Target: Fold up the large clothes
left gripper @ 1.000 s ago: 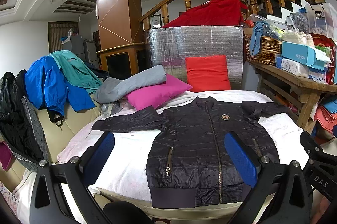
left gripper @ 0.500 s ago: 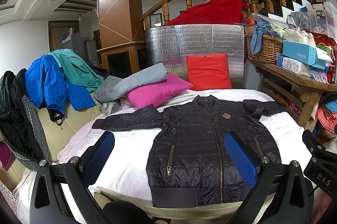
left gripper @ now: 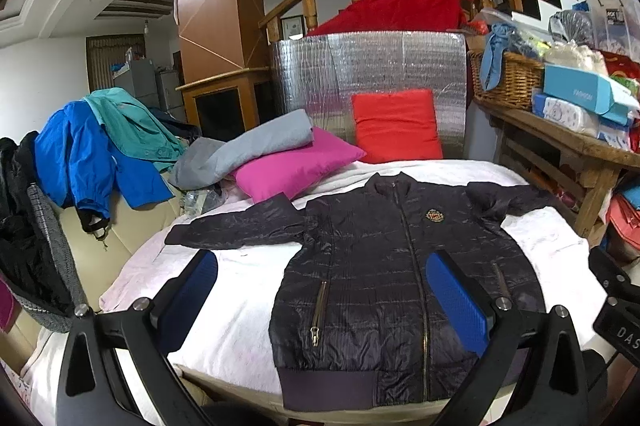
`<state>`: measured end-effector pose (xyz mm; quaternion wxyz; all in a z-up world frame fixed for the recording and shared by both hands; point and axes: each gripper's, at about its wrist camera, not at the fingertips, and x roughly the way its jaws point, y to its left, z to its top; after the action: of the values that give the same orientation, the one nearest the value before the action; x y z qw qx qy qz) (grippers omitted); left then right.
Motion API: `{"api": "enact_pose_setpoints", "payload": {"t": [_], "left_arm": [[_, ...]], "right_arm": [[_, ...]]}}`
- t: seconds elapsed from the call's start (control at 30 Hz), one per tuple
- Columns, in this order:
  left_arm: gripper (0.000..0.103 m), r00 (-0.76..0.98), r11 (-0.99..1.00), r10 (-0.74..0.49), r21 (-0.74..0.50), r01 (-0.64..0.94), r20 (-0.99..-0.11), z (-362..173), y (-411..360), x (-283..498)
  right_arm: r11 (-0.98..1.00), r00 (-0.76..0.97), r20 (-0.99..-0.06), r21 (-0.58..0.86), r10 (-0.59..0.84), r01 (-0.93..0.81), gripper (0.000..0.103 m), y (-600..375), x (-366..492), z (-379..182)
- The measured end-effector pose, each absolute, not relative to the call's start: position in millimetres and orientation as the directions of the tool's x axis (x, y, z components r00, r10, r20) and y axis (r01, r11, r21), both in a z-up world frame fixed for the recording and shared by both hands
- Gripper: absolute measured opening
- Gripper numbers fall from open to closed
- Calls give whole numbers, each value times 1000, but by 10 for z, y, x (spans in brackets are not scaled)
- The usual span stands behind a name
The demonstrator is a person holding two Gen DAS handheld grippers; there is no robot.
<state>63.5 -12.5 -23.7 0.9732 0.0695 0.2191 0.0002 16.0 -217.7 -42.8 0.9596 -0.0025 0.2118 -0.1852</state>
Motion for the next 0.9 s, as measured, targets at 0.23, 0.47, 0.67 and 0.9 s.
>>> {"api": "enact_pose_setpoints", "payload": {"t": [0.23,0.47,0.67,0.9], "left_arm": [[103,839,988,62,155,27,-541,-746,-352,1807],[103,726,972,175,234,-21,-665,-1646,-607,3061],[103,723,978,137,210,11,-677,-2052,-725,3318],[103,716,985,86,165,41,-693,-2141,-801,3556]], "right_arm": [[942,831,-478,16,-287,334,103,-2787,955,-559],[871,791,-558,226,-251,436,103,-4310,2032,-957],[751,759,-627,414,-174,514,103,-5542,2894,-1500],[503,804,-594,687,-26,524,102,-6509,3598,-2144]]}}
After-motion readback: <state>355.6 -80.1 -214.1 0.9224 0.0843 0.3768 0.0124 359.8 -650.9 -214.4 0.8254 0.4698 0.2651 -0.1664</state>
